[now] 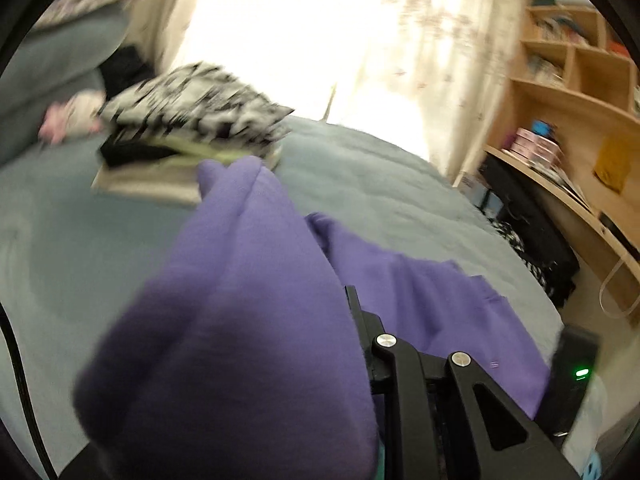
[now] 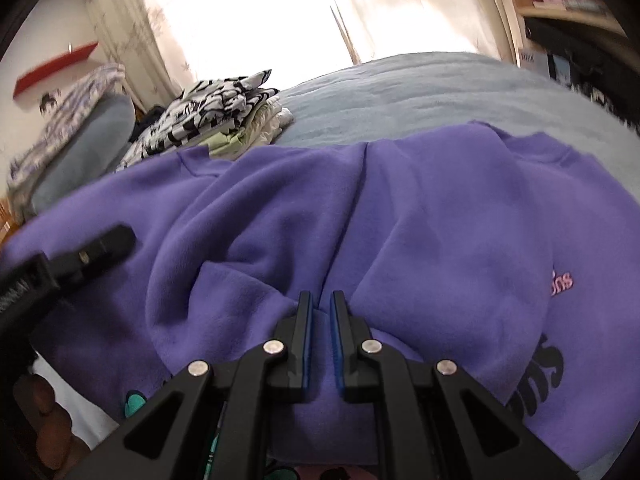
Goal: Fold large clothes
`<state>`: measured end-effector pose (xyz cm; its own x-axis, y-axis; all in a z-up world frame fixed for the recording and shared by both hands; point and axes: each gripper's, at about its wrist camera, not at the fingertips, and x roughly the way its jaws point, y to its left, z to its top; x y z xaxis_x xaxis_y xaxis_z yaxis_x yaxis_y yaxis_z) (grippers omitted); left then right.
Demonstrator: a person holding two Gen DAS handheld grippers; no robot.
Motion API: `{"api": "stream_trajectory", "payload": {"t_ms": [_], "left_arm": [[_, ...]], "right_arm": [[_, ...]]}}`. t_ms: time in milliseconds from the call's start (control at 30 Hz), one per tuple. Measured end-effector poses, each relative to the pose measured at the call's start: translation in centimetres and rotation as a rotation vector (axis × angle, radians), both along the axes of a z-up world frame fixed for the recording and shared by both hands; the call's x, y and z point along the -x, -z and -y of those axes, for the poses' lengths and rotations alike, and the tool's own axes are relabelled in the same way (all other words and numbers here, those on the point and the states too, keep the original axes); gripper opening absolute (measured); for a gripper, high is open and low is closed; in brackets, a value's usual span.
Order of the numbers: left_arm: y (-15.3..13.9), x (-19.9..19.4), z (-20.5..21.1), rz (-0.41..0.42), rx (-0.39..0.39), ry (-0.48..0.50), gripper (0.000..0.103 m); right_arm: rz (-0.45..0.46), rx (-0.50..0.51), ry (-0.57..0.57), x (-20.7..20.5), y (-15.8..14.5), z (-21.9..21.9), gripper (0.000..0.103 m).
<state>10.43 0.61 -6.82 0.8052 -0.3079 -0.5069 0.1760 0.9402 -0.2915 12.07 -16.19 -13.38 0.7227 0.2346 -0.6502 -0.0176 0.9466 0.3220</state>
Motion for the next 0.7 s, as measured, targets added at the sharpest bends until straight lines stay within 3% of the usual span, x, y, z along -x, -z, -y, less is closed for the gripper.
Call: {"api": "stream_trajectory", "payload": {"t_ms": [267,533,633,700], "left_arm": [[-3.6,1.1,7.7,0.062,-0.085,0.139,0.016],[-4.6,2.3,16.6,0.098,-0.205,0.278,0.016],[-4.3,2.0,19.6,0.083,-0.229,0.321,0.016],[-3.7,1.8,21.3,0.062,-0.226,0.339,0.017]], "right_arm": [[-0.058,-0.187,-0.007,0.7,0.1,3.0,0.007],[-0.166,-0.353,-0.053,2.9,-0.2,7.9,0.008],[-0.146,-0.332,-0.009,5.2,-1.6,11.0,0.008],[-0.104,-0.282,0.088,7.0,-2.6,13.9,0.008]]}}
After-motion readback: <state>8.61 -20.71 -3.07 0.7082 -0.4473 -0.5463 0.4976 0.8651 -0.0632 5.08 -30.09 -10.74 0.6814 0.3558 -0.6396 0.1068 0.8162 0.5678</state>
